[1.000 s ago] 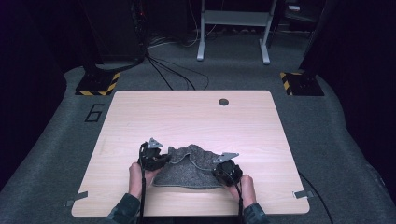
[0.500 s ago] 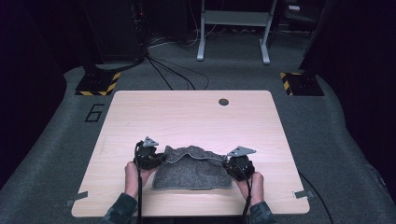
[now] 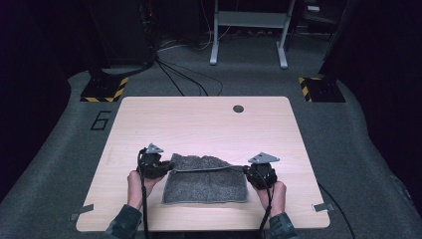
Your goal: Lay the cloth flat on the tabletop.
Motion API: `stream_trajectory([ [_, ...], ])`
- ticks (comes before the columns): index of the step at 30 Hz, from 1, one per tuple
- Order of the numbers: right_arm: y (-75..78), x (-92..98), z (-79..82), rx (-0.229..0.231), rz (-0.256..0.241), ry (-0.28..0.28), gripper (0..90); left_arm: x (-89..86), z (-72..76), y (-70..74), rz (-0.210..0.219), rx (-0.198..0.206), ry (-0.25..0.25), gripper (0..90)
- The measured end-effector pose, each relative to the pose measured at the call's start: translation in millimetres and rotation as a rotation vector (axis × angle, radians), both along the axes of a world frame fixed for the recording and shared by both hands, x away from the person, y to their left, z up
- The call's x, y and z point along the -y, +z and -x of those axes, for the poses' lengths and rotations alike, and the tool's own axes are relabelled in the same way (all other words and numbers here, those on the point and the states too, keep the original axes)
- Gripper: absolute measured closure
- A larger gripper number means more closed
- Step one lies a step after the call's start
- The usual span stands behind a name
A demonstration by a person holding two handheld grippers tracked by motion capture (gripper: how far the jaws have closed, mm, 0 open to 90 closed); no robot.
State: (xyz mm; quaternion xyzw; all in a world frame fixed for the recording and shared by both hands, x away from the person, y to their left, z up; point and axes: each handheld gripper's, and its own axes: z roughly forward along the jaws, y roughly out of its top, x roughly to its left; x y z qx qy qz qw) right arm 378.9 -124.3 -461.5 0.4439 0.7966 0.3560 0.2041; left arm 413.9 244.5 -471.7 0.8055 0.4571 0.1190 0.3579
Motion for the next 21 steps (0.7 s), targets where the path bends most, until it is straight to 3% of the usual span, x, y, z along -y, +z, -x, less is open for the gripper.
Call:
stream_trajectory([
  [11, 5.7, 3.7, -1.5, 0.022, -0.006, -0.015, 87.6, 2.0, 0.3, 4.4, -0.007, -0.015, -0.038, 76.4],
  [21, 3.0, 10.2, -3.6, 0.007, -0.006, -0.036, 87.5, 5.2, -2.1, -3.0, 0.007, -0.088, -0.041, 55.0],
])
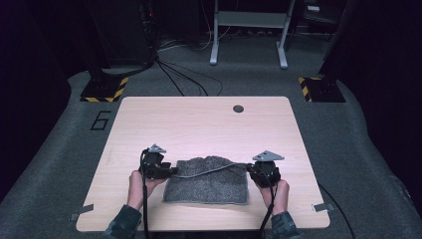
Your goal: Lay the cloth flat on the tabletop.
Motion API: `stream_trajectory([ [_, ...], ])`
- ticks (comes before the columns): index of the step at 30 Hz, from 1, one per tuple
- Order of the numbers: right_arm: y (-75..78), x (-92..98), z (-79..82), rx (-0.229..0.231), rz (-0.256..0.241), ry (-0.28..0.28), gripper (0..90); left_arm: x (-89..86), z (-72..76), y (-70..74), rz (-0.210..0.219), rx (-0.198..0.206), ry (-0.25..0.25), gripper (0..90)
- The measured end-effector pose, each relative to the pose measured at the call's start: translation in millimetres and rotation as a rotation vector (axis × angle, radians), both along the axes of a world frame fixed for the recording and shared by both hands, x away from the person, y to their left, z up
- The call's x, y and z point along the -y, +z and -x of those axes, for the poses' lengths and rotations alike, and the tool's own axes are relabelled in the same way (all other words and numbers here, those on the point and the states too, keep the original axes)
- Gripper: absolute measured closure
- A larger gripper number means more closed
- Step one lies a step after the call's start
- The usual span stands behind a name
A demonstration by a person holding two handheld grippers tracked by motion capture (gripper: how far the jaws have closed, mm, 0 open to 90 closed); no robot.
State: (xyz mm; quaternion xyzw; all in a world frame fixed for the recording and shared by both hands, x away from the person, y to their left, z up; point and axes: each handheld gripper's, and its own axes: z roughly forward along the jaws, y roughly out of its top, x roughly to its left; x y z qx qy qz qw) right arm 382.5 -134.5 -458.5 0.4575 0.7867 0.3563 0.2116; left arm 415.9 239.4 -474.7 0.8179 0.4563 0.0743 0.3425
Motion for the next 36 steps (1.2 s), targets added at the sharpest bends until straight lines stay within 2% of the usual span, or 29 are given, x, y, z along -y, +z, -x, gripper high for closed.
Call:
stream_trajectory([
  [1, -0.7, 0.1, -0.4, -0.005, -0.001, -0.002, 87.5, 0.3, 0.6, -1.3, 0.004, -0.001, 0.010, 53.3],
  [4, -2.1, 1.4, -0.9, -0.007, 0.001, 0.000, 87.5, 0.8, 3.6, -3.9, 0.000, -0.017, -0.004, 49.4],
  [6, -2.5, 1.3, -0.7, -0.009, -0.002, -0.002, 87.5, 1.7, 5.5, -7.6, -0.008, -0.025, -0.018, 50.7],
  [10, -3.4, -1.2, -0.1, -0.012, -0.004, -0.003, 87.5, 4.0, 7.3, -16.8, -0.017, -0.036, -0.037, 62.8],
  [13, -4.7, -2.0, 0.1, -0.007, 0.007, 0.007, 87.5, 4.3, 9.2, -18.5, -0.011, -0.027, -0.051, 79.4],
  [16, -4.3, -1.0, 0.3, 0.002, 0.008, 0.006, 87.5, 3.3, 9.4, -16.0, -0.007, -0.014, -0.057, 83.2],
  [21, -0.7, -0.4, 0.7, 0.004, -0.002, -0.009, 87.5, 0.2, 9.3, -8.0, 0.015, -0.005, -0.054, 84.1],
  [25, 2.7, 0.6, 0.6, 0.009, 0.001, 0.002, 87.4, -2.6, 8.7, -0.8, 0.025, 0.005, -0.042, 83.6],
  [28, 3.1, -0.9, 0.3, 0.009, -0.006, -0.006, 87.3, -3.6, 8.1, 3.3, 0.016, 0.003, -0.055, 83.5],
  [29, 3.0, -0.6, 0.5, 0.003, 0.003, 0.006, 87.3, -3.1, 8.4, 3.9, 0.014, 0.003, -0.053, 83.4],
  [36, -1.8, -3.7, 0.0, -0.012, 0.011, 0.023, 86.9, 3.5, 7.4, 0.5, -0.011, -0.005, -0.072, 78.4],
])
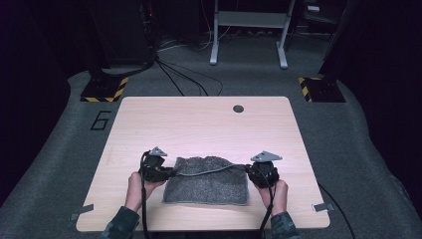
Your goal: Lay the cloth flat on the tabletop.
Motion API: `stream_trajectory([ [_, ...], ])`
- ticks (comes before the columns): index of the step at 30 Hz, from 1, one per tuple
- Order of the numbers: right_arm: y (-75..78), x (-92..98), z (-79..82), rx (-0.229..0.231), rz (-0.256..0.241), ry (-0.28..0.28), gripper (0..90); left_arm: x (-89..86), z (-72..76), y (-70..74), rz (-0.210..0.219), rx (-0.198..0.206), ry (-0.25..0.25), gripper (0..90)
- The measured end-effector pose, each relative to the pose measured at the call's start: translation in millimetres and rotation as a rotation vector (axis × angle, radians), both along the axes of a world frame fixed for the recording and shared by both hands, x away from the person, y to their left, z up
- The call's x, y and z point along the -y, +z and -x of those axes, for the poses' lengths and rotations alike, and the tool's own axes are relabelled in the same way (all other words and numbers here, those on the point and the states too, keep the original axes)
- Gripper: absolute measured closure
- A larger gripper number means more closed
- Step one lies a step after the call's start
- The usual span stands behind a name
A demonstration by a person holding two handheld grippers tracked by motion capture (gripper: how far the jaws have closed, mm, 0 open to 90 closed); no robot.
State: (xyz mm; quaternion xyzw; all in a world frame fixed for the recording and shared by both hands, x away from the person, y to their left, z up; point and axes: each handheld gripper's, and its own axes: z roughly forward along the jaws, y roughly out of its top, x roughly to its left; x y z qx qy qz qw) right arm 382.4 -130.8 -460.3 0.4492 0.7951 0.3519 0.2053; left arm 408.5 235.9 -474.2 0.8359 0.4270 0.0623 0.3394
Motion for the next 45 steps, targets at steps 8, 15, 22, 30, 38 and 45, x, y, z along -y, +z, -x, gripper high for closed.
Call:
stream_trajectory([
  [8, -0.9, -1.4, 0.4, -0.006, -0.007, 0.001, 86.6, 6.3, -2.0, 1.0, -0.008, 0.007, -0.014, 79.2],
  [15, -1.4, 3.2, 0.6, 0.003, 0.001, -0.007, 87.1, 0.9, -1.7, 7.9, 0.006, 0.030, 0.014, 85.6],
  [22, 5.2, 10.5, 1.4, 0.021, -0.016, -0.036, 87.5, -12.9, -2.4, 21.5, 0.053, 0.041, 0.046, 86.7],
  [30, 14.3, 8.7, -0.2, 0.048, -0.021, -0.026, 87.5, -19.1, -3.7, 34.9, 0.065, 0.059, 0.063, 86.7],
  [38, 7.3, 6.0, 2.6, 0.015, -0.019, -0.003, 87.6, -21.1, -1.0, 13.1, 0.056, -0.008, 0.064, 86.7],
  [45, -0.5, 2.8, -5.7, -0.013, -0.024, 0.002, 88.1, -25.7, -14.7, 2.2, 0.088, -0.046, 0.098, 87.4],
])
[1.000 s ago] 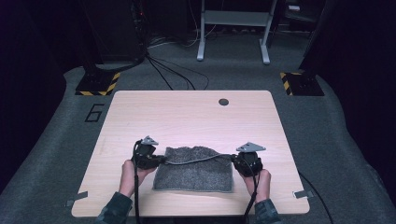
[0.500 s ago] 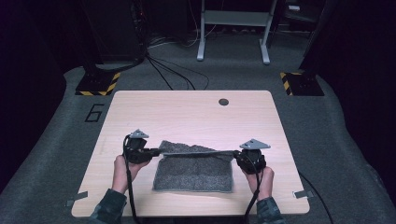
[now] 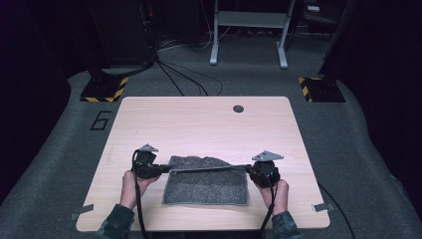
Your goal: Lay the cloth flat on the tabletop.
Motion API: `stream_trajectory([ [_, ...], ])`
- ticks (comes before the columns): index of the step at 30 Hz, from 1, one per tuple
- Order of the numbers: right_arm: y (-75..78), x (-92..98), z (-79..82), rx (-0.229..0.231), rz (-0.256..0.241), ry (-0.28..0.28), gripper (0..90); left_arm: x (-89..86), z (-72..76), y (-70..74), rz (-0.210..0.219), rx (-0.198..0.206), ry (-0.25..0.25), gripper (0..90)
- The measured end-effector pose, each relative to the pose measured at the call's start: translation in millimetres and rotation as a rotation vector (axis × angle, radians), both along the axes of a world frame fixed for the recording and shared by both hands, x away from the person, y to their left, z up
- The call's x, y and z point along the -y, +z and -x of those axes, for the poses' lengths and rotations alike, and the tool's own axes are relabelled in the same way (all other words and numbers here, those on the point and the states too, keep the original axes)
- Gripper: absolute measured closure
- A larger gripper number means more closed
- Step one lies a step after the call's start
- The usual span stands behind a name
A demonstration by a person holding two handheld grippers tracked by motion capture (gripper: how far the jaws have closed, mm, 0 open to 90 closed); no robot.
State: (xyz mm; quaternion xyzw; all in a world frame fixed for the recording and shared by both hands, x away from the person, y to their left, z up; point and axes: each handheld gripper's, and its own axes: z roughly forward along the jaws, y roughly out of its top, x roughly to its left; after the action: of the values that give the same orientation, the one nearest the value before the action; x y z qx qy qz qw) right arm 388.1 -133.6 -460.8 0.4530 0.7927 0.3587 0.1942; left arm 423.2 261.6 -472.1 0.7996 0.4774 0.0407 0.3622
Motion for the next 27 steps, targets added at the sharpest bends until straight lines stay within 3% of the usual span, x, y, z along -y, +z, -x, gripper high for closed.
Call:
stream_trajectory([
  [2, 4.0, -1.5, -12.6, 0.003, 0.016, 0.007, 88.3, -0.8, -15.2, 1.8, -0.002, -0.005, 0.003, 87.7],
  [5, 17.1, -6.6, -45.6, 0.012, 0.028, 0.000, 88.6, 0.3, -49.3, 14.3, -0.012, -0.007, 0.011, 88.0],
  [8, 42.6, -8.7, -90.2, 0.046, 0.043, -0.014, 88.7, 3.3, -85.8, 45.4, -0.020, 0.029, 0.056, 88.1],
  [10, 69.7, -10.8, -115.2, 0.081, 0.052, -0.025, 88.7, 2.9, -102.8, 79.1, -0.020, 0.085, 0.078, 88.1],
  [13, 122.9, -13.3, -129.6, 0.181, 0.052, -0.032, 88.7, 2.8, -106.3, 133.6, -0.011, 0.205, 0.099, 88.0],
  [16, 164.1, -13.9, -118.2, 0.281, 0.051, -0.008, 88.5, 0.2, -89.2, 166.3, -0.034, 0.298, 0.076, 88.0],
  [18, 173.2, -12.2, -102.4, 0.321, 0.043, 0.016, 88.3, -2.4, -73.7, 167.5, -0.022, 0.321, 0.065, 88.0],
  [21, 159.1, -10.6, -76.4, 0.331, 0.061, 0.055, 88.2, -5.7, -51.2, 147.8, -0.014, 0.311, 0.042, 87.9],
  [23, 136.5, -9.1, -60.8, 0.316, 0.082, 0.076, 88.0, -5.6, -37.2, 125.4, -0.006, 0.285, 0.031, 87.9],
  [27, 78.1, -2.4, -37.5, 0.226, 0.090, 0.101, 87.6, -1.7, -13.7, 68.4, 0.002, 0.188, 0.010, 87.8],
])
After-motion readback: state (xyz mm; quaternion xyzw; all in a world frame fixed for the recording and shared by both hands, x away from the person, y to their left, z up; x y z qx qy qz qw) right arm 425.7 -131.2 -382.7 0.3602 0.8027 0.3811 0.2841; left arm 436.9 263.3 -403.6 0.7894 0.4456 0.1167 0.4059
